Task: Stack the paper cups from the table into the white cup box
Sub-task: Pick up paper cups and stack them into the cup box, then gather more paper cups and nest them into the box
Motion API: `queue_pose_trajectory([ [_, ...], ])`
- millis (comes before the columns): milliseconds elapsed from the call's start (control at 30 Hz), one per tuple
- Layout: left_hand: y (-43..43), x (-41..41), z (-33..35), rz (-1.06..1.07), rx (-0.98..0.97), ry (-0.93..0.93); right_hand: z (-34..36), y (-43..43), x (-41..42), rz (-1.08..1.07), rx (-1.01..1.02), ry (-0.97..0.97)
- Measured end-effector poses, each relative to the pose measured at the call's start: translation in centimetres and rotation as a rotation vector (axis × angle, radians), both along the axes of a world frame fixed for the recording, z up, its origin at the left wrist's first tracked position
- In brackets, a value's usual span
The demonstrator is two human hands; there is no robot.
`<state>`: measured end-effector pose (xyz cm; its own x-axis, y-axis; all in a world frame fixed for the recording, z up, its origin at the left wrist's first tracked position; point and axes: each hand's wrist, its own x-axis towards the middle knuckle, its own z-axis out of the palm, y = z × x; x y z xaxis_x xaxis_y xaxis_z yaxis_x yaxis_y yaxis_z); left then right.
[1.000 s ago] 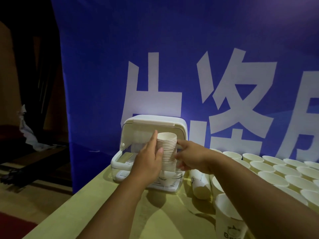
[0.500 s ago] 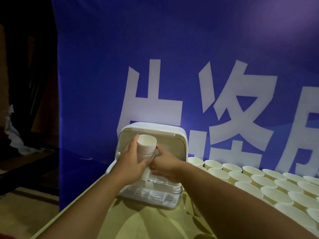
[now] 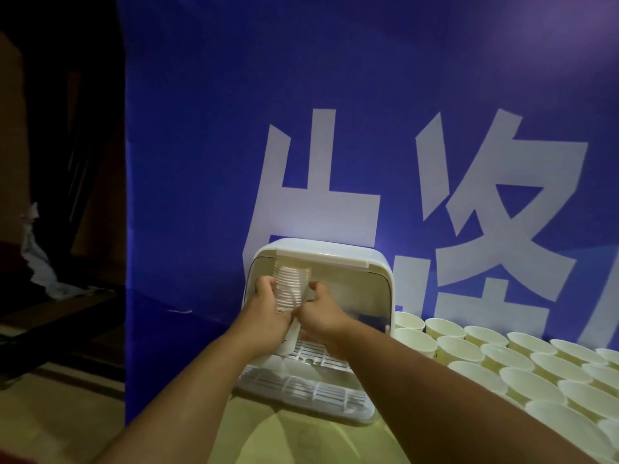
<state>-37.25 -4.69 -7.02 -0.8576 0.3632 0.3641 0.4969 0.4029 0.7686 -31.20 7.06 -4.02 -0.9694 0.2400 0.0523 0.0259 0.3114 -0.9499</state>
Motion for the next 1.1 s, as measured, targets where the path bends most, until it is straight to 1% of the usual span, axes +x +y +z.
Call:
queue_pose_trajectory([
  [67, 0.0, 0.0, 0.1, 0.021, -0.004, -0.014, -0.1, 0.0, 0.0, -0.026, 0.028, -0.022],
  [167, -0.2, 0.0, 0.2, 0.093, -0.017, -0.003, -0.2, 0.0, 0.0, -0.049, 0.125, -0.035],
  [333, -0.4, 0.8, 0.6, 0.129, -0.011, 0.006, 0.6, 0.8, 2.0, -0.023, 0.115, -0.008],
  [433, -0.7, 2.4, 1.0, 0.178, 0.022, 0.076, 1.5, 2.0, 4.3, -0.032, 0.143, 0.023],
  [500, -1.0, 3.8, 1.1, 0.194, 0.043, 0.129, 1.9, 2.9, 5.9, -0.073, 0.229, 0.050],
  [667, 0.2, 8.5, 1.9, 0.083, -0.051, 0.174, 2.8, 5.6, 11.5, -0.139, 0.471, 0.083],
  [833, 3.1, 13.6, 1.9, -0.035, -0.102, 0.134, 3.9, 8.4, 16.9, -0.204, 0.680, 0.067],
  [900, 4.3, 15.1, 1.7, -0.070, -0.114, 0.110, 4.5, 9.5, 18.9, -0.197, 0.763, 0.039],
  [1033, 7.1, 17.6, 0.8, -0.137, -0.161, 0.021, 5.8, 11.4, 22.6, -0.181, 0.850, 0.001],
  [1100, 8.5, 18.6, 0.3, -0.123, -0.171, 0.005, 6.1, 12.0, 24.2, -0.157, 0.897, -0.039],
])
